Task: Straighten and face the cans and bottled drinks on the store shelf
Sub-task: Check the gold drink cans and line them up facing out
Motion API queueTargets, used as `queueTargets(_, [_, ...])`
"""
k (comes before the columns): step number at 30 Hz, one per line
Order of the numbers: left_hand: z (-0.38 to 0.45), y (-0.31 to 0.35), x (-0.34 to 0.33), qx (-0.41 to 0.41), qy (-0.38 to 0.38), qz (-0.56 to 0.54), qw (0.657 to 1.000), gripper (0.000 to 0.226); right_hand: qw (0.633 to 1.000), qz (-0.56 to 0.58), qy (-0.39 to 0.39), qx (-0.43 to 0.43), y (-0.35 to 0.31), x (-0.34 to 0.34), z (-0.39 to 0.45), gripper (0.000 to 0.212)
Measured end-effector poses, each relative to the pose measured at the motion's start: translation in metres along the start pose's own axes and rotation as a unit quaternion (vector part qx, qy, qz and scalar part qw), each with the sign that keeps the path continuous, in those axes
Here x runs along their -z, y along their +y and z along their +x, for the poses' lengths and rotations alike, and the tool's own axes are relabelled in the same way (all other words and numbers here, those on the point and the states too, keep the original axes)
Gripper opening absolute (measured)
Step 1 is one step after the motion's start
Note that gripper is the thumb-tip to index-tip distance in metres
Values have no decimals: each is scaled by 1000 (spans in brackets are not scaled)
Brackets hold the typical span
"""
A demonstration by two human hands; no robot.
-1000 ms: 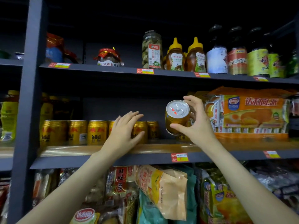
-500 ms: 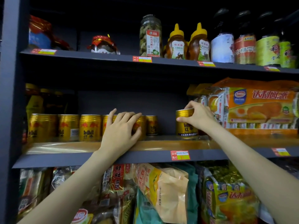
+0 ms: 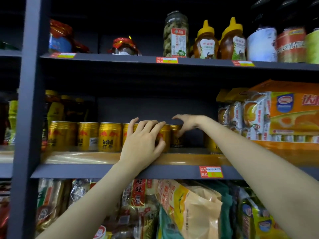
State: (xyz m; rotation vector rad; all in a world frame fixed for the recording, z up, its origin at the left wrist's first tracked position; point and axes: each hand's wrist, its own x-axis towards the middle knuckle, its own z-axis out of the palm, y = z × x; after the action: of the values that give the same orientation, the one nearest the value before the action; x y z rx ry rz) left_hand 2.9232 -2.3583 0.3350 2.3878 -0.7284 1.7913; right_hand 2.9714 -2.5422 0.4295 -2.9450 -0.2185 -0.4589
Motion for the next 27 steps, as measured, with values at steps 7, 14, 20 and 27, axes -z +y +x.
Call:
queueTargets(7, [1,0,-1,1,1,-7,1000,46,997,57,35,-36,5,-25,31,58])
queueTargets(14, [1,1,0,0,8,-14,1000,45,987,72,137,-41,-10,-3,-20,48])
queueTargets(20, [-1,2,5,4,-20,-23,1000,47,910,234,342,15,-1,20,-107,34])
queueTargets(27, [3,36,38,73,-9,-315,946,59,759,574,307,21,6,28,-166,27])
